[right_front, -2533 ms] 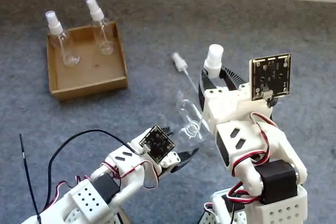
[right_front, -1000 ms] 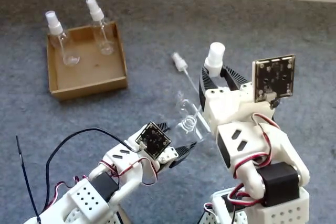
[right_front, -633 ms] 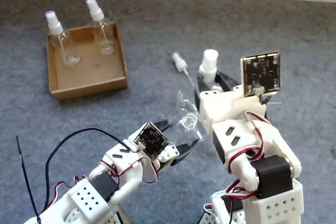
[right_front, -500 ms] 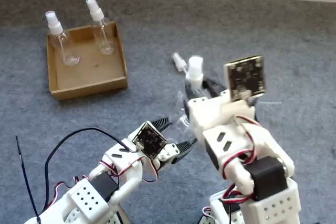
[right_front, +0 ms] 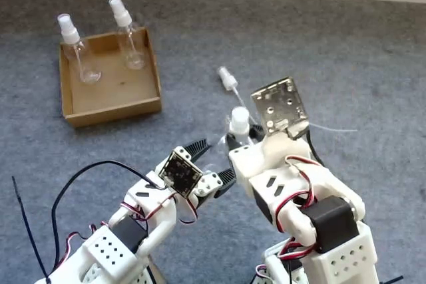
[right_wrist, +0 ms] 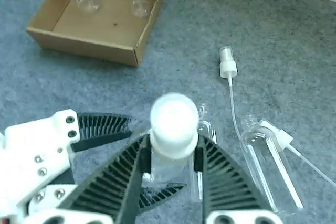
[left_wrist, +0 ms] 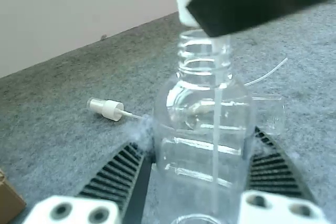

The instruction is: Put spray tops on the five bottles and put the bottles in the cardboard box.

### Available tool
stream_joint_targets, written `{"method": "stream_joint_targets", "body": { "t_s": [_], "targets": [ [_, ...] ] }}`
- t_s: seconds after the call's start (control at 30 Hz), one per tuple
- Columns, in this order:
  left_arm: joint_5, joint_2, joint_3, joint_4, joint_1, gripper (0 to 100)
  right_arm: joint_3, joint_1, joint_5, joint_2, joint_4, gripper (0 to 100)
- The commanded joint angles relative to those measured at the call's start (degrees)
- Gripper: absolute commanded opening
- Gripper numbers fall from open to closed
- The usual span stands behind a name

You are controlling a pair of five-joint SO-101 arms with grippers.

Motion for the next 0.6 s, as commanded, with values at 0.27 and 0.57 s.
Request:
{"method": "stream_joint_targets", "body": {
  "t_s": [0.27,0.57],
  "targets": [
    [-0.2,-1.1,0.2,-1.6,-1.4,16,-0.5,-0.5,13.4,-0.8,5.8,19.5],
    [-0.2,-11.5,-0.3,-5.3,-15.8,16,1.3,-0.5,14.7,-7.6,5.7,19.5]
  ]
}}
